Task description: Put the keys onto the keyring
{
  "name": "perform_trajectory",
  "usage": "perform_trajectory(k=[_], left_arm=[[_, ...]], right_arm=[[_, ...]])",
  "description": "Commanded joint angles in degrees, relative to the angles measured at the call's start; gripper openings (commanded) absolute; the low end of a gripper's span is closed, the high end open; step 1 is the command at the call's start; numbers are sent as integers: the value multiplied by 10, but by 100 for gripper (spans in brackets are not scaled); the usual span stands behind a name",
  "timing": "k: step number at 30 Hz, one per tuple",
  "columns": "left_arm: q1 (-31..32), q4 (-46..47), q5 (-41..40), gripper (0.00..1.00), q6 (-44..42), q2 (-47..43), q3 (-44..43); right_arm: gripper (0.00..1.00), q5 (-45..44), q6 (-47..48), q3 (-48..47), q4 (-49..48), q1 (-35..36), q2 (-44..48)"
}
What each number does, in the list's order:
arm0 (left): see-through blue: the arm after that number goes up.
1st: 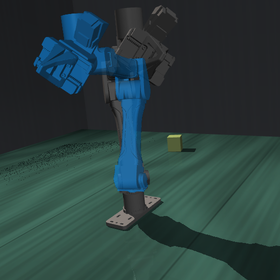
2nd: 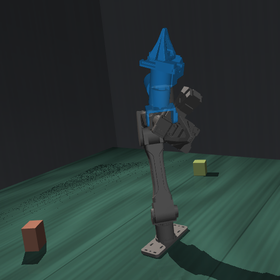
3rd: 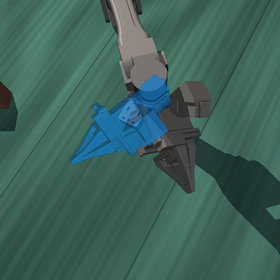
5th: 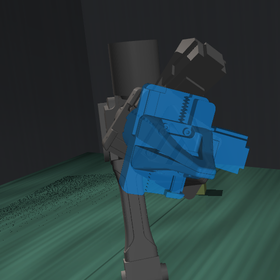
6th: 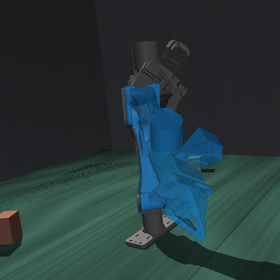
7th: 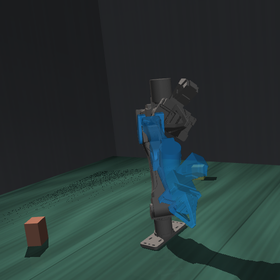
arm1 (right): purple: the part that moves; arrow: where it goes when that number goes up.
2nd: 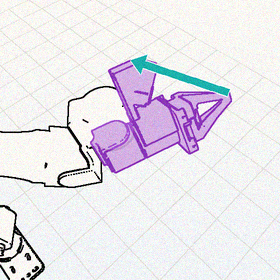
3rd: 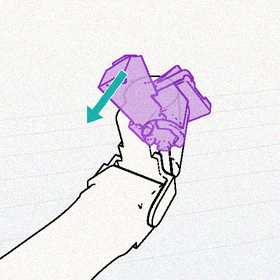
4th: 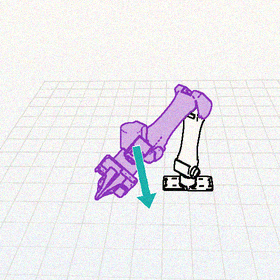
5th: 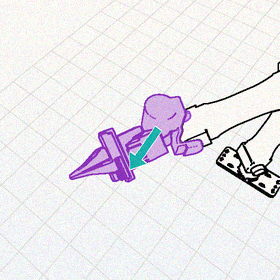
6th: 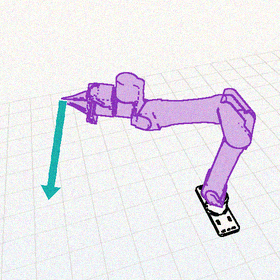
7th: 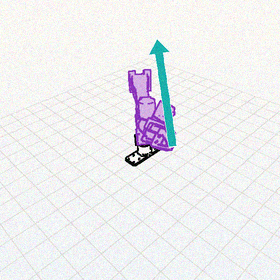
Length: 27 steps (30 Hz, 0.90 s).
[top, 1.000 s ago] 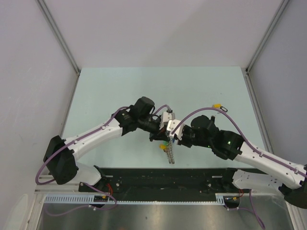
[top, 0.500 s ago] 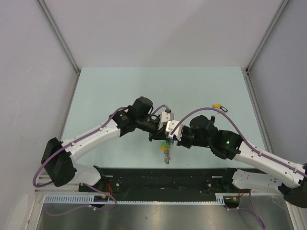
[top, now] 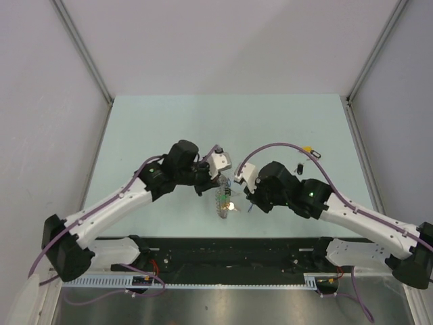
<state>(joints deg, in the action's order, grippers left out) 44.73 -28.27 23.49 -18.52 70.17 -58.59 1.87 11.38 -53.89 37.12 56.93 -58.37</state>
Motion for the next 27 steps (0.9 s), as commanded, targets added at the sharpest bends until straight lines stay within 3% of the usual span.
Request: perform_trajectory(k=[1, 7, 17, 27], left_arm=[[-52, 14, -114, 0, 40, -100, 40], [-118, 52, -200, 0, 61, -190, 101], [-146, 76, -211, 0, 67, -221, 116], [-153, 77, -211, 0, 66, -220, 117]], right_arm=[[0, -26, -100, -31, 75, -9, -53], [0, -61, -78, -30, 33, -16, -157], [0, -3, 3, -30, -172, -55, -323], [0, 38, 22, 16, -353, -65, -387]])
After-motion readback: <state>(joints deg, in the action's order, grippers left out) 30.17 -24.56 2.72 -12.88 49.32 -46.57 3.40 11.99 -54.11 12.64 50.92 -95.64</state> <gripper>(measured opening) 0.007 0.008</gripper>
